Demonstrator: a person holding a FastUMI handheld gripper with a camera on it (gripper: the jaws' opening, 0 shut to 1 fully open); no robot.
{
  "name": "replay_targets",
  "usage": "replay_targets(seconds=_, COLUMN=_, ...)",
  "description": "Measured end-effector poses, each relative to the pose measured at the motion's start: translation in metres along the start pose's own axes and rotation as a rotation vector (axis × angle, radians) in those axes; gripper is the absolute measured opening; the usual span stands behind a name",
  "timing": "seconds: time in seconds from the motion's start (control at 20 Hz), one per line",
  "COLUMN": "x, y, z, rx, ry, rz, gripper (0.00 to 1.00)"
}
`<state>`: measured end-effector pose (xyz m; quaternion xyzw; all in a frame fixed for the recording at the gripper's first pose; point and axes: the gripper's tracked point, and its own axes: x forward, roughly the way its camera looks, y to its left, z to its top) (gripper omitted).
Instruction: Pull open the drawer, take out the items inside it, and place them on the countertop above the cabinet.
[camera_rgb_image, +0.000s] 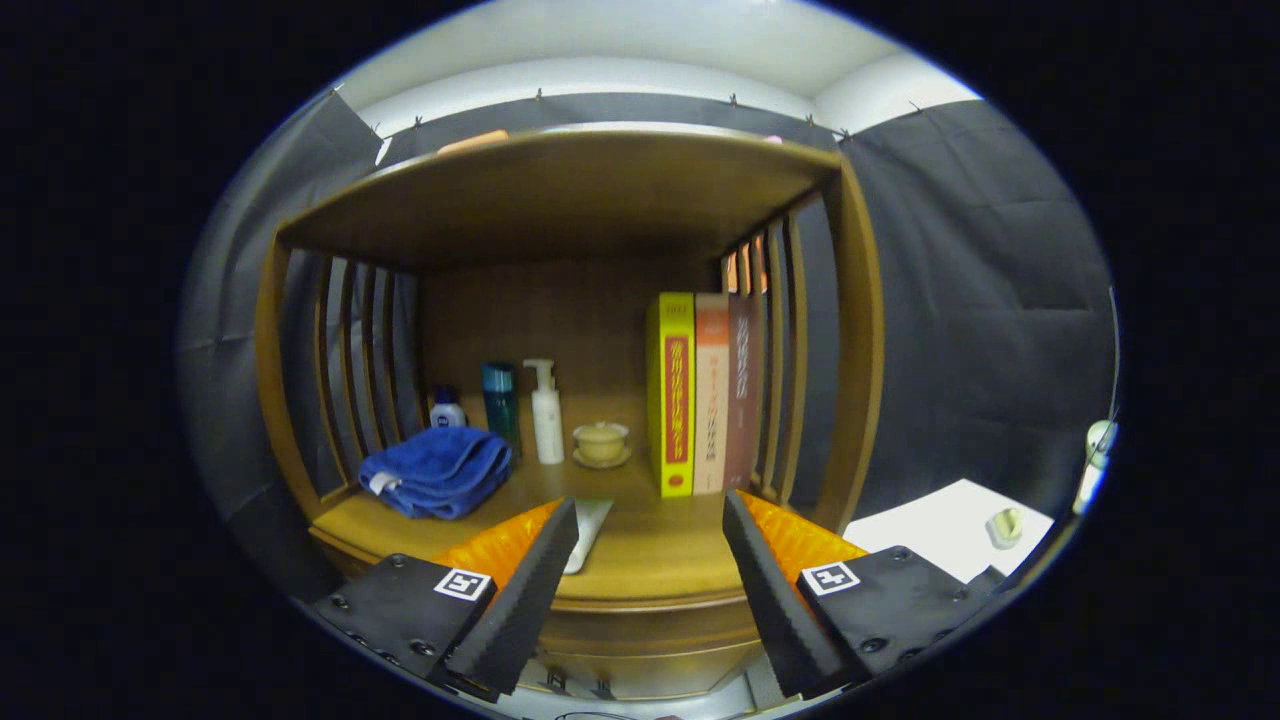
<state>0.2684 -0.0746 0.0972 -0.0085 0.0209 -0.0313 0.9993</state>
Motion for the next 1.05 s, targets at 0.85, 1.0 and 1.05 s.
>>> replay_targets(seconds=0.85, x=-0.058, y=-0.019, z=0.088, rx=0.076, ry=-0.035, rz=0.036, gripper=0.97)
replay_targets(seconds=1.0, x=-0.058, y=-0.020, z=0.088, rx=0.072, ry=-0.039, rz=0.030, gripper=0.97)
replay_targets(seconds=1.05, x=-0.057, y=-0.019, z=0.087, rx=0.071, ry=-0.039, rz=0.031, gripper=0.97)
